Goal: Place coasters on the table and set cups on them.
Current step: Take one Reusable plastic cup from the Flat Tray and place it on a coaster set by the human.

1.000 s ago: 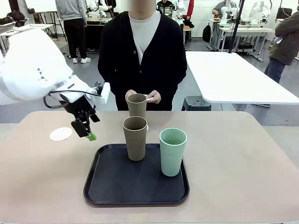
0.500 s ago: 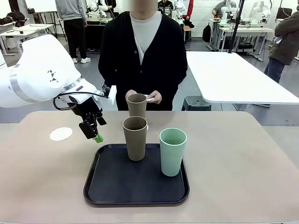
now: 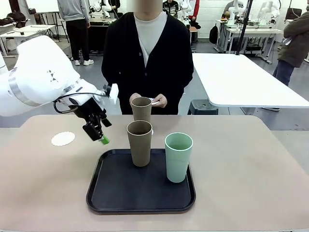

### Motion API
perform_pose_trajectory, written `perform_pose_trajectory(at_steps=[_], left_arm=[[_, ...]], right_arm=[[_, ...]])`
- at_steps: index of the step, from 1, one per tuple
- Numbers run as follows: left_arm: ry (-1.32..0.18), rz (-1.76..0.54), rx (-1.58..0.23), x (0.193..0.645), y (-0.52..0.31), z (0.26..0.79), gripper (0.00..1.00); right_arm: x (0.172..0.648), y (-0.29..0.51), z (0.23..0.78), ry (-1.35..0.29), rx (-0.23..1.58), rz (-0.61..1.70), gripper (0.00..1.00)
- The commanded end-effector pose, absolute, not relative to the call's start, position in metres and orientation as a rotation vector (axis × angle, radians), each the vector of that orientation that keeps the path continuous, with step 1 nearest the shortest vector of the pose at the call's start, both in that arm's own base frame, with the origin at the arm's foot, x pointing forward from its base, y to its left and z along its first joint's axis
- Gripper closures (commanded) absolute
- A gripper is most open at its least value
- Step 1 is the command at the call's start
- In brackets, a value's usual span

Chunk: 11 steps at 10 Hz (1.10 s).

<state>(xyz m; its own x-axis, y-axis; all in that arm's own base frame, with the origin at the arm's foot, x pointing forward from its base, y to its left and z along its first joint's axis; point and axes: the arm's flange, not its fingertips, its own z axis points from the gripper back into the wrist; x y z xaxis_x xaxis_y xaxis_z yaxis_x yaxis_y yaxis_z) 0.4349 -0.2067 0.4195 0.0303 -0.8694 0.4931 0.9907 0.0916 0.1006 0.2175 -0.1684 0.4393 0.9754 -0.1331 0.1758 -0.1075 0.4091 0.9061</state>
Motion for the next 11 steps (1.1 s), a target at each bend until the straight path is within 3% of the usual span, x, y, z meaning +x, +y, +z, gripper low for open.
perform_pose_trajectory(at_steps=[1, 4, 6, 11], left_arm=[[-0.730, -1.414, -0.467, 0.444, -0.189, 0.394, 0.00], [-0.843, -1.434, -0.690, 0.454, -0.181, 0.353, 0.00], [-0.825, -1.428, -0.829, 0.461, -0.175, 0.331, 0.00], [-0.883, -1.471, -0.863, 0.467, -0.175, 0.301, 0.00]], right_arm=[[0.219, -0.169, 0.440, -0.257, 1.176, -0.006, 0.00], [0.219, -0.169, 0.440, -0.257, 1.176, -0.006, 0.00], [0.219, -0.169, 0.440, -0.257, 1.176, -0.006, 0.00], [0.219, -0.169, 0.440, -0.257, 1.176, -0.006, 0.00]])
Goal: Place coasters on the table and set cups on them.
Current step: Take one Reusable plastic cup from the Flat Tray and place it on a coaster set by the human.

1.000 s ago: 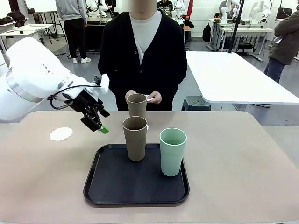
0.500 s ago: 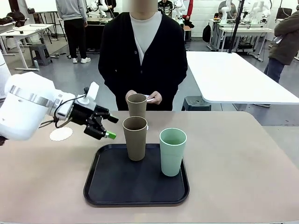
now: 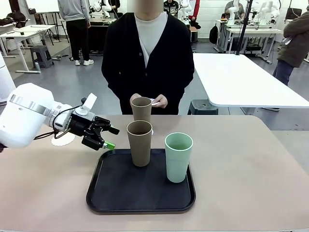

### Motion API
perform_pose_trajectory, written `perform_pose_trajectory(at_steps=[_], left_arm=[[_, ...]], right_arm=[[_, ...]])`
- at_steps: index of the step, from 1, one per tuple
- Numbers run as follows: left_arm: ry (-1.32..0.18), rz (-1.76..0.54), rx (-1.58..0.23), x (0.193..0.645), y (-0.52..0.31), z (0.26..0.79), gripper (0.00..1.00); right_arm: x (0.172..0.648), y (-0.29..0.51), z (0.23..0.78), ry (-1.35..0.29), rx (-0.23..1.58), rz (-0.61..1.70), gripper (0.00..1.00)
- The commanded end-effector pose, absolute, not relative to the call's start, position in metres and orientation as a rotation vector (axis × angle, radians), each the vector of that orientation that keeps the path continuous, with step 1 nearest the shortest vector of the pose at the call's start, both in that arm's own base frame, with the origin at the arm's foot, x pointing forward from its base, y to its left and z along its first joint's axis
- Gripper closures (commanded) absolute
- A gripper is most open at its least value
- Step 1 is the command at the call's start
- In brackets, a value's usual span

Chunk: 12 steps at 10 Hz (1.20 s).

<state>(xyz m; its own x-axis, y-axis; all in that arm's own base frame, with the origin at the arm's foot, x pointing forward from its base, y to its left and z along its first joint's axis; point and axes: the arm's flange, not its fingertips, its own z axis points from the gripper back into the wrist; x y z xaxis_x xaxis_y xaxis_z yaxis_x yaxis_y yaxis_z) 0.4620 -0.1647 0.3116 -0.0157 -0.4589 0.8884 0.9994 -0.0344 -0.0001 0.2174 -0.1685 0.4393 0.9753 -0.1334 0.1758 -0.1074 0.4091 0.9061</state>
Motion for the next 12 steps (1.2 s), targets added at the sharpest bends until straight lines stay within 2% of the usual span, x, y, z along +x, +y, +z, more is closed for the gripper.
perform_pose_trajectory(at_steps=[1, 7, 12], left_arm=[[-0.895, -1.490, -0.881, 0.468, -0.184, 0.294, 0.00], [-0.969, -1.473, -0.971, 0.475, -0.203, 0.276, 0.00], [-0.949, -1.447, -1.001, 0.486, -0.208, 0.269, 0.00]], right_arm=[[0.219, -0.169, 0.440, -0.257, 1.176, -0.006, 0.00], [0.219, -0.169, 0.440, -0.257, 1.176, -0.006, 0.00], [0.219, -0.169, 0.440, -0.257, 1.176, -0.006, 0.00]])
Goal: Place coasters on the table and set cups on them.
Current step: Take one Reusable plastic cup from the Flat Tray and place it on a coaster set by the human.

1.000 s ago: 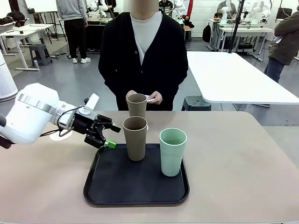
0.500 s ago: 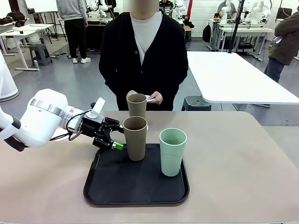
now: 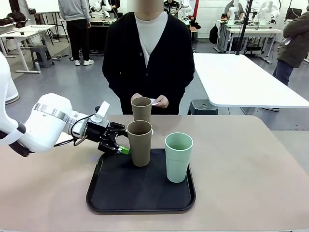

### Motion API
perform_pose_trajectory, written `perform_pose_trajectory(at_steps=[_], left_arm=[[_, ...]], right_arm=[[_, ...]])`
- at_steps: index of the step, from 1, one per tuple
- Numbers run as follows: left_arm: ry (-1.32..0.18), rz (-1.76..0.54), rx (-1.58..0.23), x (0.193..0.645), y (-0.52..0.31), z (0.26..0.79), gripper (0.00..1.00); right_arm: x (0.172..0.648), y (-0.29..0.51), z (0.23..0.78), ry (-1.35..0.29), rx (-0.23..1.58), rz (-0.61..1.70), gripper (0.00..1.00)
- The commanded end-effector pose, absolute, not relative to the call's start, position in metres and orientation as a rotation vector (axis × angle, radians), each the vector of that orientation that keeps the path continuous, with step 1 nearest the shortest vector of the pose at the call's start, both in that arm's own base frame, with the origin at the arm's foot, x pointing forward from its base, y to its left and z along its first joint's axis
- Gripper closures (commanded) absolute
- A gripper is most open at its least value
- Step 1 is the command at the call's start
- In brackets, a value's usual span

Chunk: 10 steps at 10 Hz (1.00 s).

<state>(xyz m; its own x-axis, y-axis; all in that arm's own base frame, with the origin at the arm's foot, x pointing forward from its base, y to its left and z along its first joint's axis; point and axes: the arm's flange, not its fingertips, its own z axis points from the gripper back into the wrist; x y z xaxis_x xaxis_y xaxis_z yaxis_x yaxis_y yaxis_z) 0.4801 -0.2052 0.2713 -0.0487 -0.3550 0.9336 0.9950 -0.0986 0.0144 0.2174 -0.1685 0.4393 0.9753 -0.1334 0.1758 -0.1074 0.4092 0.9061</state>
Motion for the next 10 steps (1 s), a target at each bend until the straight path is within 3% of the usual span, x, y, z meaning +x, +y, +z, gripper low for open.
perform_pose_trajectory(at_steps=[1, 10], left_arm=[[-0.947, -1.446, -1.004, 0.489, -0.209, 0.269, 0.00], [-0.896, -1.496, -1.018, 0.486, -0.236, 0.264, 0.00]], right_arm=[[0.219, -0.169, 0.440, -0.257, 1.176, -0.006, 0.00], [0.219, -0.169, 0.440, -0.257, 1.176, -0.006, 0.00]])
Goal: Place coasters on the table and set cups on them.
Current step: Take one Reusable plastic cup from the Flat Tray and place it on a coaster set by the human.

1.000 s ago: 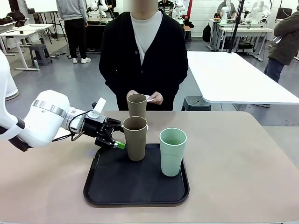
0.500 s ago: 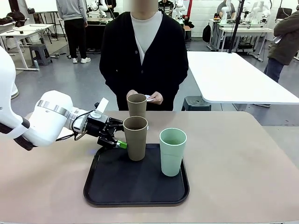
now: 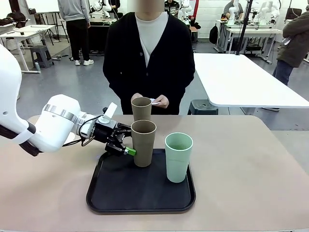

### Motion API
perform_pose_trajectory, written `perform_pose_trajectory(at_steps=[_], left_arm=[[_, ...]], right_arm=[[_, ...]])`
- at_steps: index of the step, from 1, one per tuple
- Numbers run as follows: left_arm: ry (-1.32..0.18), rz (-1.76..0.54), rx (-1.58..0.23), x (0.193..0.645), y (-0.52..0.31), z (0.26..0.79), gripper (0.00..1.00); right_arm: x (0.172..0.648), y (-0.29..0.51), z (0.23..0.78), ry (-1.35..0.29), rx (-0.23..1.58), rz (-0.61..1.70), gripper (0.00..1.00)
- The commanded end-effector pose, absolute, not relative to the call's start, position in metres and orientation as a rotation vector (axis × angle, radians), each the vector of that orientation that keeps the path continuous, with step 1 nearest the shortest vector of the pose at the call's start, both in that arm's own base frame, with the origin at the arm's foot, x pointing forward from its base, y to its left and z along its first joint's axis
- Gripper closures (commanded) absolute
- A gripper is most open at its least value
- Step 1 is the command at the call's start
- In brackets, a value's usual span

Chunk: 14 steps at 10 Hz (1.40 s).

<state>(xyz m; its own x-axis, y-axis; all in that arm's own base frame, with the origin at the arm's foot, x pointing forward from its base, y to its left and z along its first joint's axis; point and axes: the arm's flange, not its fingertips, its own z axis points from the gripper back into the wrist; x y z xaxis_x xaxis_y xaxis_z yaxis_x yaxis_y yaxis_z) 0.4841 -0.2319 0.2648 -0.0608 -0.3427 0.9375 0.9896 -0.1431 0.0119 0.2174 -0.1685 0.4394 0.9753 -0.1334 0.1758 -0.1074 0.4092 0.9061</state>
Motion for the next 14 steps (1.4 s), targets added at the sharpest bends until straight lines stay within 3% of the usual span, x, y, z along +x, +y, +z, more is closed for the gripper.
perform_pose_trajectory(at_steps=[1, 11, 12, 13, 14], left_arm=[[-0.886, -1.507, -1.017, 0.482, -0.241, 0.264, 0.00], [-0.829, -1.576, -1.063, 0.467, -0.285, 0.260, 0.00], [-0.834, -1.584, -1.062, 0.467, -0.283, 0.260, 0.51], [-0.834, -1.578, -1.066, 0.467, -0.285, 0.261, 0.58], [-0.831, -1.576, -1.065, 0.468, -0.283, 0.262, 1.00]], right_arm=[[0.219, -0.169, 0.440, -0.257, 1.176, -0.006, 0.00], [0.219, -0.169, 0.440, -0.257, 1.176, -0.006, 0.00], [0.219, -0.169, 0.440, -0.257, 1.176, -0.006, 0.00], [0.219, -0.169, 0.440, -0.257, 1.176, -0.006, 0.00], [0.219, -0.169, 0.440, -0.257, 1.176, -0.006, 0.00]])
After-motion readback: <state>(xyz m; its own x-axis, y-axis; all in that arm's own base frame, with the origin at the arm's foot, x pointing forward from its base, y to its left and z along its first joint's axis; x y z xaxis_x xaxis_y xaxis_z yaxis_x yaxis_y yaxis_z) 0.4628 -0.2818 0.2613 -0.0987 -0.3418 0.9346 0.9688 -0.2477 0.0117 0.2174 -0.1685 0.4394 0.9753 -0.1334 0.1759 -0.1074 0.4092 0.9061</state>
